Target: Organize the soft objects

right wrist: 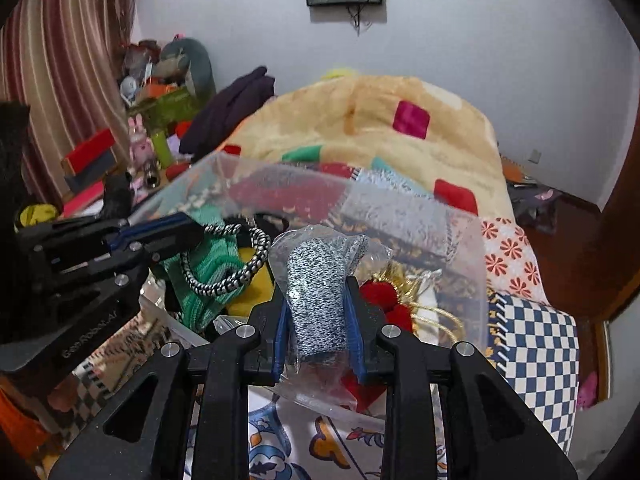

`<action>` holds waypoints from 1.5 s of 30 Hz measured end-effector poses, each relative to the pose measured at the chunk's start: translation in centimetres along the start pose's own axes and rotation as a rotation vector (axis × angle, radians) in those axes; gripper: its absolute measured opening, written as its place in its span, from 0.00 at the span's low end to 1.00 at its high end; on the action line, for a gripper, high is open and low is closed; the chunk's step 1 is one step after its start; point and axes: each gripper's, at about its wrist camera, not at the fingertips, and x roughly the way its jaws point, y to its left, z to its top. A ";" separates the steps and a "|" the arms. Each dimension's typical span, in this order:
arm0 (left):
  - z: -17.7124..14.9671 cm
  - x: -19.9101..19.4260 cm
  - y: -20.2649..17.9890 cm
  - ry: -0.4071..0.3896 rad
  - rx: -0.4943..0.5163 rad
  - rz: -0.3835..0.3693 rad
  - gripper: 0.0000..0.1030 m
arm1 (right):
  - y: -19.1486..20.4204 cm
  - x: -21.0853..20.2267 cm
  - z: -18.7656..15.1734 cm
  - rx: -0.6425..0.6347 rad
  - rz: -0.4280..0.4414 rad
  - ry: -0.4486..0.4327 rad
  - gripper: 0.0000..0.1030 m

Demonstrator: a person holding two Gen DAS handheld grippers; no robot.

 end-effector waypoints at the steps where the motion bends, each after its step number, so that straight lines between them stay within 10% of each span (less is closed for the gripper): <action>1: -0.1 -0.1 -0.1 -0.001 0.003 0.000 0.05 | 0.1 0.1 0.0 -0.005 -0.004 0.006 0.24; 8: -0.2 -1.3 0.2 -0.001 -0.027 -0.042 0.38 | 0.2 -1.6 0.3 -0.006 -0.015 -0.010 0.51; 28: 0.0 -16.7 -0.9 -0.343 -0.035 -0.087 0.67 | 2.2 -16.2 0.4 -0.011 -0.026 -0.371 0.77; 36: -1.1 -18.5 -1.6 -0.388 -0.058 -0.074 0.94 | 2.4 -17.4 -1.2 0.009 -0.040 -0.430 0.96; 45: -1.6 -18.2 -1.7 -0.388 -0.069 -0.048 0.97 | 2.4 -17.9 -2.0 0.017 -0.052 -0.451 1.00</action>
